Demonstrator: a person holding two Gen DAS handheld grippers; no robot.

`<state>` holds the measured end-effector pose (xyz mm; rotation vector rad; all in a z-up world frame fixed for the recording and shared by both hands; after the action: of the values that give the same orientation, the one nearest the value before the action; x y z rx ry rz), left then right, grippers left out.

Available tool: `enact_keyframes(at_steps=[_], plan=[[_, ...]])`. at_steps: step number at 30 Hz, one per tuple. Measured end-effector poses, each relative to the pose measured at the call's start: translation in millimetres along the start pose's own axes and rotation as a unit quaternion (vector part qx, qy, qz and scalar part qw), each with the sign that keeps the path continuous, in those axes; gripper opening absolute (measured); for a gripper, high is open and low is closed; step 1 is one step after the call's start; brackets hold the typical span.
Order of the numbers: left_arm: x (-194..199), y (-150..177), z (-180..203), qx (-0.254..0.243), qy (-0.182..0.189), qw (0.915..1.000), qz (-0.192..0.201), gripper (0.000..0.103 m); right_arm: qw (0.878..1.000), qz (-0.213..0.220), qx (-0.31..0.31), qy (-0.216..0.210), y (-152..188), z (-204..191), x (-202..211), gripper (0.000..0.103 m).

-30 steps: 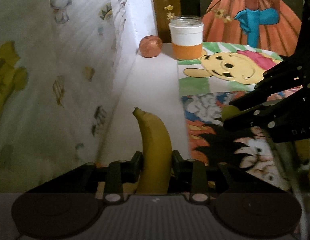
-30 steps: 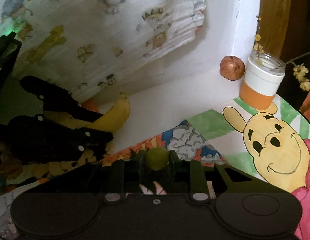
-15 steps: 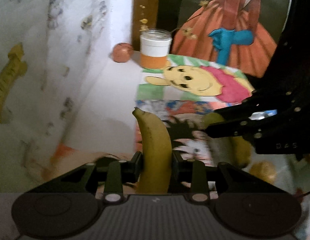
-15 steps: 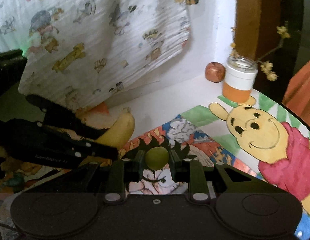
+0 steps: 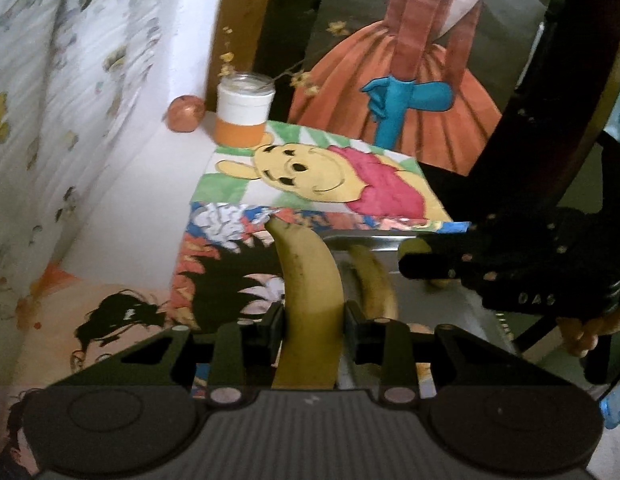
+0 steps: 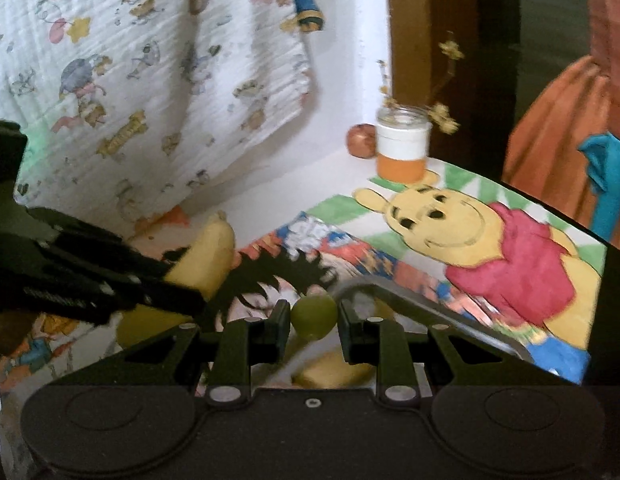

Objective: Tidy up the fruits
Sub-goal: 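Carry the banana with the left tool over the tray while the right carries the grape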

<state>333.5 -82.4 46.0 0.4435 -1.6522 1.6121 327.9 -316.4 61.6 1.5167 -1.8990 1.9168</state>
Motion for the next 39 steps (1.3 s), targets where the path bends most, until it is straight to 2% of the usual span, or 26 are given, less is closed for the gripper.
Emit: enact_keyframes(at_steps=[9, 17, 28, 33, 39], plan=[[10.8, 2.8, 37.3, -0.006, 0.049, 0.9988, -0.003, 0.035, 0.998, 0.014, -0.043, 0.037, 42.7, 12.5, 38.5, 0.028], [5.9, 1.2, 75.0, -0.027, 0.076, 0.9965, -0.023, 0.035, 0.994, 0.029, -0.08, 0.064, 84.4, 15.5, 69.4, 0.028], [-13.5, 6.8, 124.3, -0.065, 0.055, 0.9945, -0.061, 0.035, 0.988, 0.062, -0.118, 0.072, 130.2, 9.2, 94.2, 0.028], [-24.1, 9.3, 143.8, -0.096, 0.014, 0.9926, -0.074, 0.035, 0.988, 0.068, -0.118, 0.074, 141.0, 2.9, 96.0, 0.028], [-34.8, 10.5, 167.8, -0.129, -0.009, 0.9885, -0.078, 0.035, 0.988, 0.069, -0.116, 0.074, 147.0, -2.2, 90.3, 0.028]])
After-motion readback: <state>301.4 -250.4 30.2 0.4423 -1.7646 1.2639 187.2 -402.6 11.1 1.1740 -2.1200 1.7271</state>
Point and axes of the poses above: each gripper's, at about its wrist camera, not at the fingertips, and x roughly against the way its jaws point, z to its right, y to its underside, the point moved 1 cm from there along -x, roughly the way its jaws point, and after that the axes turned 13 degrees about -y, right-handed, at the moved point
